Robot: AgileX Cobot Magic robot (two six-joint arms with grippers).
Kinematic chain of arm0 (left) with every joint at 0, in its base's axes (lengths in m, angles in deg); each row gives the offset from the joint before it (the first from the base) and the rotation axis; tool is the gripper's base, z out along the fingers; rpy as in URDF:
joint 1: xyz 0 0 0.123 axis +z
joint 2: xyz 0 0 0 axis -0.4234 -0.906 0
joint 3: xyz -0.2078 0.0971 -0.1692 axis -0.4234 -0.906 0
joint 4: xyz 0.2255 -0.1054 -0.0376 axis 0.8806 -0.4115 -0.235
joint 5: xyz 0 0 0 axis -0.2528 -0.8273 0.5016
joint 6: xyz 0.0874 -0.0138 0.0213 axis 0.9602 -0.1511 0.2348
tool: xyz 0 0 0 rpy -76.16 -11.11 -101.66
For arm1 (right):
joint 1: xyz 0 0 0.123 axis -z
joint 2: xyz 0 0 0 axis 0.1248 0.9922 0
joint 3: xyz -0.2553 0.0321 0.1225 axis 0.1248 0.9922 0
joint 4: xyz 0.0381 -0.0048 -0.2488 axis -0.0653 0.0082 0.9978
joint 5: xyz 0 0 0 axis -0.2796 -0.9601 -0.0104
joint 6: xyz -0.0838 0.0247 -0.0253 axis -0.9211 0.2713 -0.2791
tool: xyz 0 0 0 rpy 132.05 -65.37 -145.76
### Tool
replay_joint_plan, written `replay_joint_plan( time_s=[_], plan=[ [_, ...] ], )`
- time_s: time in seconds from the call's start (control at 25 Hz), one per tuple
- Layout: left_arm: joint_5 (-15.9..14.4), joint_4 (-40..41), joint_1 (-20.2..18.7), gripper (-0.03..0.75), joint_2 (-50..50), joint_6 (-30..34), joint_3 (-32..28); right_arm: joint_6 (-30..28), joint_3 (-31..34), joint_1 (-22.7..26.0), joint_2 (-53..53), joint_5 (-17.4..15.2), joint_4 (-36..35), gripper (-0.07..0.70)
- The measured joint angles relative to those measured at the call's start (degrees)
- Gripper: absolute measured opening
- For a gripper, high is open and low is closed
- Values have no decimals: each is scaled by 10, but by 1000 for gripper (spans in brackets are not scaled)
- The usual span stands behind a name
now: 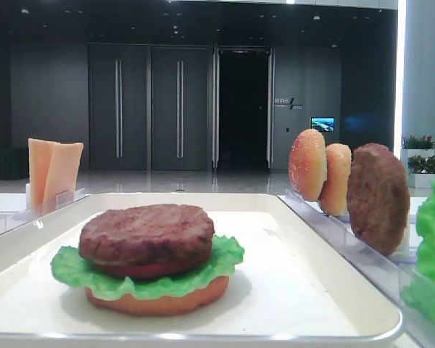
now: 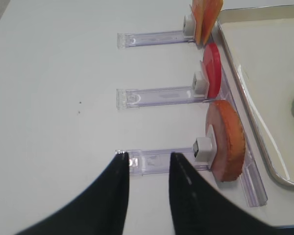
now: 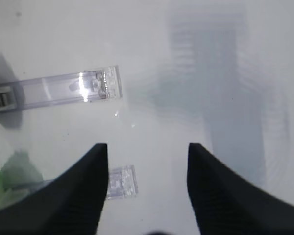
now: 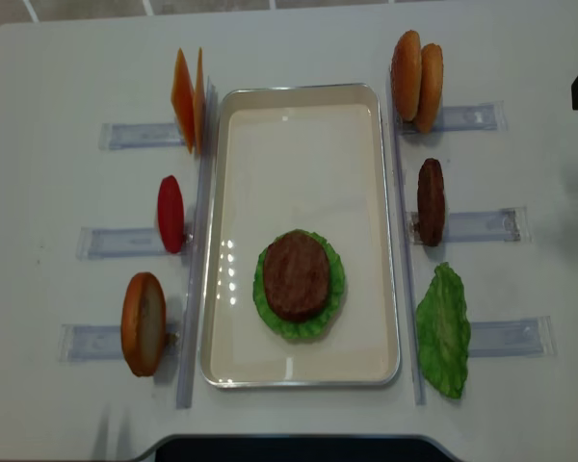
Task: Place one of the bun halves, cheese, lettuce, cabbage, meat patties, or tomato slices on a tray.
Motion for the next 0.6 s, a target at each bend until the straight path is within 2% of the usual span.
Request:
replay_joint_plan(
  time_s=[0.6],
  plan=[
    [0, 0, 0, 219, 0, 0, 0, -1, 192, 0, -239, -1, 0, 379]
  ],
)
